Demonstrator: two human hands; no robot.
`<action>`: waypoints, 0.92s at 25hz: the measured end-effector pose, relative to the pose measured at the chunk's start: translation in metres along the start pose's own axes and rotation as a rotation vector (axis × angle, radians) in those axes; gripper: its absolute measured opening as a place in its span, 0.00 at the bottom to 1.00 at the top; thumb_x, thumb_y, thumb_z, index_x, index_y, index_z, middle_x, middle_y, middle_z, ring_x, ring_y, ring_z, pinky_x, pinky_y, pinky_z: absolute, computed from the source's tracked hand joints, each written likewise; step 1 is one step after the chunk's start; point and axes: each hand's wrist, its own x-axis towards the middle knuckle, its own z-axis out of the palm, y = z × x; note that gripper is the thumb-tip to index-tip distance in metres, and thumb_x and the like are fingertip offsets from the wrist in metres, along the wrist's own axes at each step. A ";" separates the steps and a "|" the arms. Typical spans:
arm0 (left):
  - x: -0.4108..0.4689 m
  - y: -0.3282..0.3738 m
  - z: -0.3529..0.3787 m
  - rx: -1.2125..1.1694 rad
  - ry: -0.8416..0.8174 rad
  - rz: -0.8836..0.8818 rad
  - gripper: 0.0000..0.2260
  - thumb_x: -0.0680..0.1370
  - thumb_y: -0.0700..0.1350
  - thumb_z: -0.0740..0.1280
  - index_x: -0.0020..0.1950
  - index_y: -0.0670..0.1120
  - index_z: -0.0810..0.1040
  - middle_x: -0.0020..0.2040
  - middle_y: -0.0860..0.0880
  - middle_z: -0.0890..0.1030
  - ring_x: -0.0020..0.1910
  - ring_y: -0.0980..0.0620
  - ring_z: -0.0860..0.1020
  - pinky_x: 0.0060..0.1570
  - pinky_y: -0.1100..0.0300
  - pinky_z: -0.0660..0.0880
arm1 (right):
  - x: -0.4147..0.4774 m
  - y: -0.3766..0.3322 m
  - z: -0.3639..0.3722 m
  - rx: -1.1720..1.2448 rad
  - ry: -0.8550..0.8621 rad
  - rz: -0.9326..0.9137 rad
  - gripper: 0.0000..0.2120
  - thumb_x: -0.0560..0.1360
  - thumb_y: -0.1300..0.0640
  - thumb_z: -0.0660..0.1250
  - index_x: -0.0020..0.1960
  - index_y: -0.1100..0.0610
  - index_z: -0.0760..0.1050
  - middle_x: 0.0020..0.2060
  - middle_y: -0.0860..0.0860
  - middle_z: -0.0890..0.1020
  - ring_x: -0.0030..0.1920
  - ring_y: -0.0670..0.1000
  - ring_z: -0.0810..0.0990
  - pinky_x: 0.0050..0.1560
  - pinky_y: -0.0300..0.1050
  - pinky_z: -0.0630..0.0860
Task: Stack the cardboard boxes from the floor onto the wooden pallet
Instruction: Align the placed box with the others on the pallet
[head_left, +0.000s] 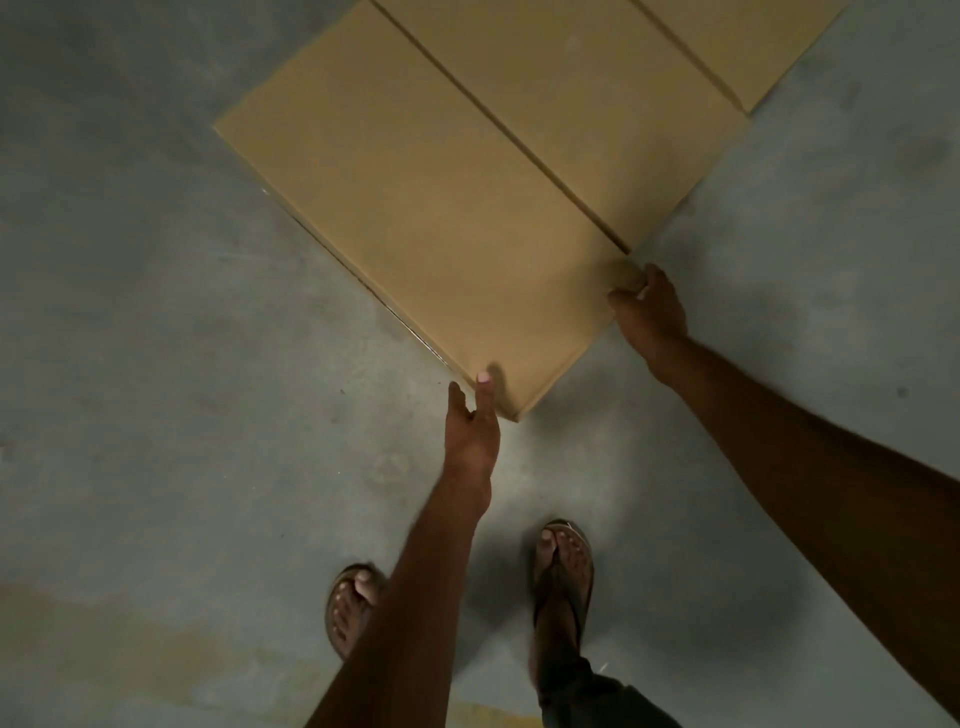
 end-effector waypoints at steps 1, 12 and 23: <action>0.007 -0.006 0.000 -0.013 -0.011 0.021 0.33 0.83 0.64 0.56 0.84 0.51 0.53 0.83 0.46 0.59 0.80 0.42 0.62 0.77 0.40 0.62 | 0.006 0.004 0.003 0.016 0.013 -0.008 0.31 0.80 0.54 0.68 0.79 0.60 0.63 0.75 0.59 0.70 0.72 0.59 0.71 0.65 0.44 0.68; -0.077 0.051 -0.053 -0.083 0.234 0.129 0.39 0.77 0.75 0.46 0.81 0.55 0.64 0.80 0.48 0.66 0.78 0.42 0.65 0.76 0.44 0.61 | -0.071 -0.050 -0.043 0.144 -0.009 -0.228 0.19 0.82 0.62 0.63 0.72 0.58 0.75 0.65 0.60 0.77 0.63 0.57 0.77 0.58 0.35 0.66; -0.141 0.235 -0.141 -0.132 0.098 0.480 0.23 0.86 0.60 0.52 0.79 0.58 0.67 0.75 0.54 0.73 0.73 0.51 0.70 0.70 0.45 0.65 | -0.103 -0.297 -0.086 -0.233 -0.023 -0.528 0.34 0.82 0.43 0.63 0.83 0.51 0.55 0.74 0.60 0.66 0.69 0.65 0.65 0.70 0.57 0.63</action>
